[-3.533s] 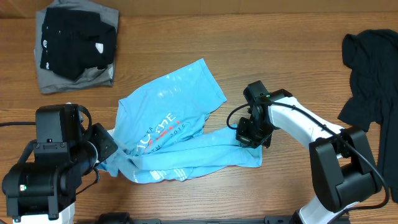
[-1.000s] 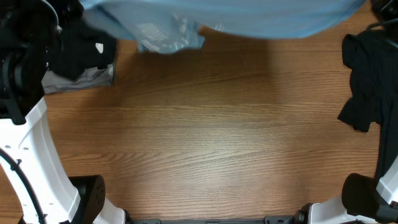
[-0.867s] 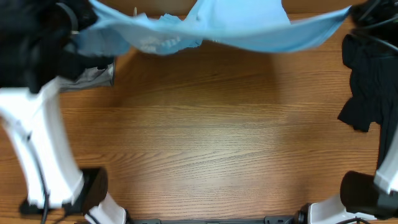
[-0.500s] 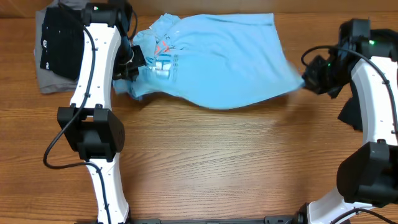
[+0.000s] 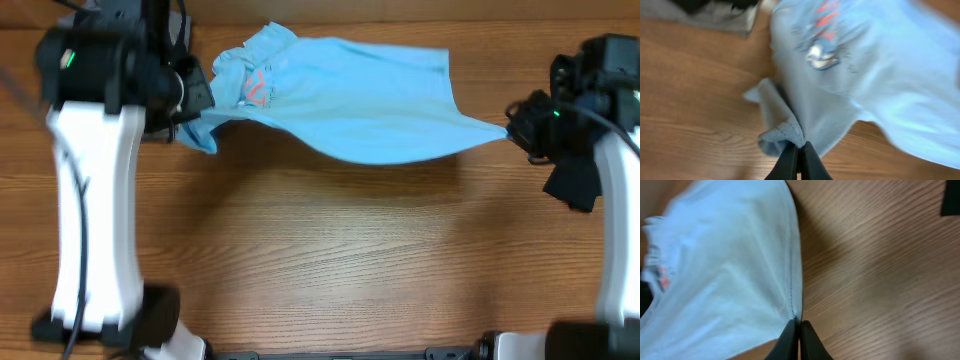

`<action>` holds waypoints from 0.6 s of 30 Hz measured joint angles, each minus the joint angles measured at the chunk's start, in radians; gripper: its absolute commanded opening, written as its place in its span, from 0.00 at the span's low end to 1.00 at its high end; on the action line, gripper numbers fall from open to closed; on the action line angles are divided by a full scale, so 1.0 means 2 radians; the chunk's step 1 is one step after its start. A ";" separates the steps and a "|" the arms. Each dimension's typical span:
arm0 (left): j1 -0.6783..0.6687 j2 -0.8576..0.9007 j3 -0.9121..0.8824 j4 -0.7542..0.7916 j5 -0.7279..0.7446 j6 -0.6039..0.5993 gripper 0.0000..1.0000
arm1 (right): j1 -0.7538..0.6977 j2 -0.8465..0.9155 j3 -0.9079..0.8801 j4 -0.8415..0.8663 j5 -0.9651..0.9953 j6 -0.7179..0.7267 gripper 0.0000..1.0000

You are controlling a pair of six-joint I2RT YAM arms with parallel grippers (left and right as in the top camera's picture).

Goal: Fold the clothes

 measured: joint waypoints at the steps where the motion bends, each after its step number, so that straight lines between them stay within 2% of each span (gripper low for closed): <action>1: -0.014 -0.024 0.001 0.000 0.000 -0.004 0.04 | 0.000 -0.026 0.000 -0.006 0.000 0.000 0.04; 6: -0.068 -0.104 0.003 -0.002 -0.012 -0.029 0.04 | 0.000 -0.120 0.000 -0.010 0.001 0.001 0.04; 11: -0.086 -0.157 0.004 -0.003 -0.074 -0.061 0.04 | 0.000 -0.171 0.007 0.019 0.004 0.002 0.04; 15: -0.086 -0.162 0.007 0.006 -0.125 -0.076 0.04 | 0.000 -0.167 0.013 0.056 0.004 0.009 0.04; 18: -0.086 -0.137 0.011 0.027 -0.148 -0.081 0.04 | 0.000 -0.128 0.016 0.088 0.003 0.014 0.04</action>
